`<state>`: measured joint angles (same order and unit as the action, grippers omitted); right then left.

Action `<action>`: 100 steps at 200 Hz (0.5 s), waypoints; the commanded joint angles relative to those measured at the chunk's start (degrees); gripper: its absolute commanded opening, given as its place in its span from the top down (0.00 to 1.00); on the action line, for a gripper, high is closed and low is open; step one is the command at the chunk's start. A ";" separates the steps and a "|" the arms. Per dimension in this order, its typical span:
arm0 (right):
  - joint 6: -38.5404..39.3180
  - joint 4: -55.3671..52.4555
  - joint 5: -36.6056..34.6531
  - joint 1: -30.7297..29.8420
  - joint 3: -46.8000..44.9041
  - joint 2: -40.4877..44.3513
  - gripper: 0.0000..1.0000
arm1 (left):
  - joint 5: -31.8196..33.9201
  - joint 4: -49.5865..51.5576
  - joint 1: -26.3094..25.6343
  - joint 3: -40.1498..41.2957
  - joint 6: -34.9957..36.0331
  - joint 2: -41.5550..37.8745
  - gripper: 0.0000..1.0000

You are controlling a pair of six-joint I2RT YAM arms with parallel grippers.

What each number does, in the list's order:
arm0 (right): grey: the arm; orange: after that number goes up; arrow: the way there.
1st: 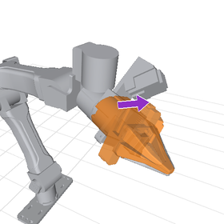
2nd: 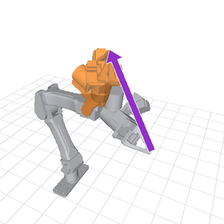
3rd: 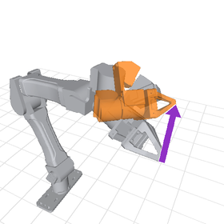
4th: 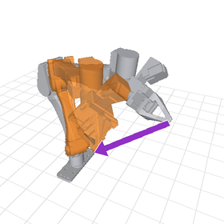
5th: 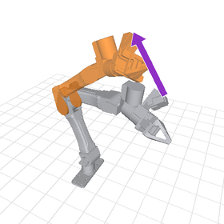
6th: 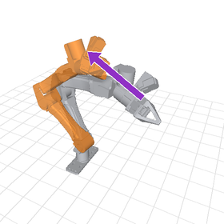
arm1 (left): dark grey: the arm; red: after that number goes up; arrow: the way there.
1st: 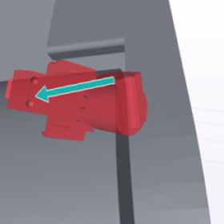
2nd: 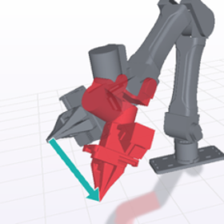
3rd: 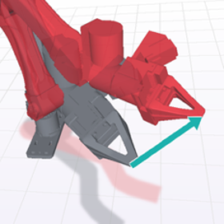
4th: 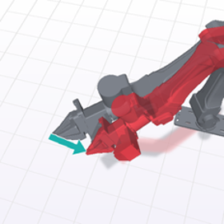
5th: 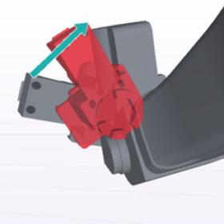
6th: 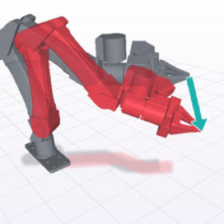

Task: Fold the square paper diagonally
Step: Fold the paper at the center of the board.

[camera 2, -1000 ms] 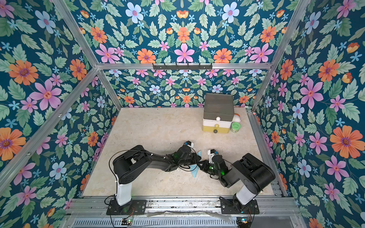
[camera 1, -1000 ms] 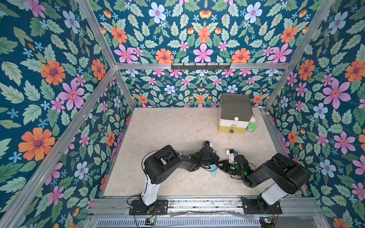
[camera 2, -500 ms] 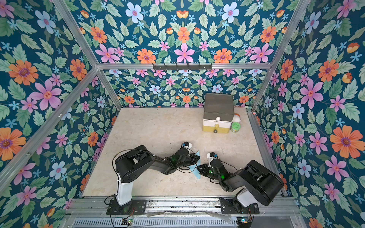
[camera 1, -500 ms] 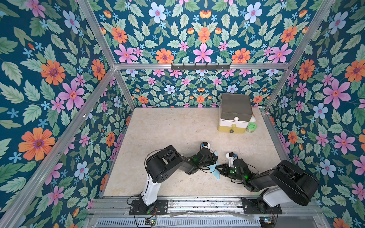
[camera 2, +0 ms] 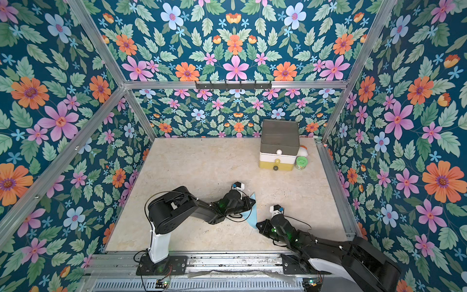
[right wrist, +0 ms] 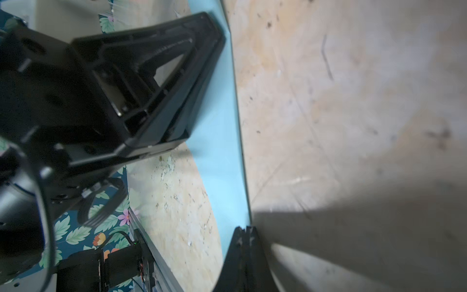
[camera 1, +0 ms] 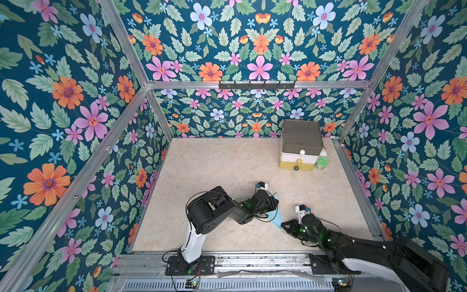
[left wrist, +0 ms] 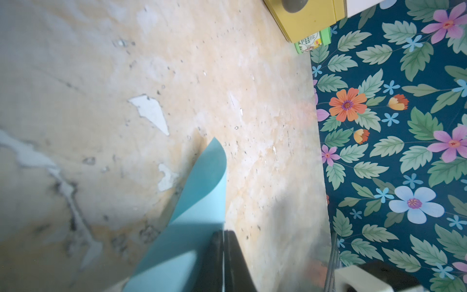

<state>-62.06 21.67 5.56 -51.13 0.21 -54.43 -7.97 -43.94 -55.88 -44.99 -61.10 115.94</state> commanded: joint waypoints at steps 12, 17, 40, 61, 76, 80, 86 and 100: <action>-0.05 -25.40 -4.96 -0.68 4.09 11.50 1.00 | 2.86 14.36 0.15 1.42 2.73 0.39 0.90; 0.60 -26.93 -5.49 -0.51 5.51 12.25 1.00 | 3.02 14.53 0.20 1.57 2.89 0.21 0.90; 4.10 -26.03 -4.11 1.21 10.72 6.34 1.00 | 3.13 14.61 0.15 2.01 3.25 -0.21 0.90; 7.15 -20.85 -3.44 1.28 15.59 -4.27 1.00 | 2.79 14.23 0.15 2.36 3.49 -0.19 0.90; 8.70 -15.98 -2.52 1.77 17.92 -9.82 1.00 | 2.78 14.19 0.15 2.37 3.62 -0.28 0.90; 9.07 -14.50 -1.99 1.82 18.30 -11.03 1.00 | 2.74 14.19 0.22 2.37 3.62 -0.28 0.90; 9.67 -12.70 -1.31 1.83 19.08 -12.39 1.00 | 2.57 14.19 0.18 2.37 3.64 -0.28 0.90; 10.03 -9.63 -0.57 1.83 19.74 -14.17 1.00 | 2.30 14.08 0.07 2.18 3.81 -0.28 0.90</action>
<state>-55.29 4.60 3.07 -49.34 18.57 -65.82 -7.16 -44.29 -55.88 -43.59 -59.59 114.50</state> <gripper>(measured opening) 0.069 0.099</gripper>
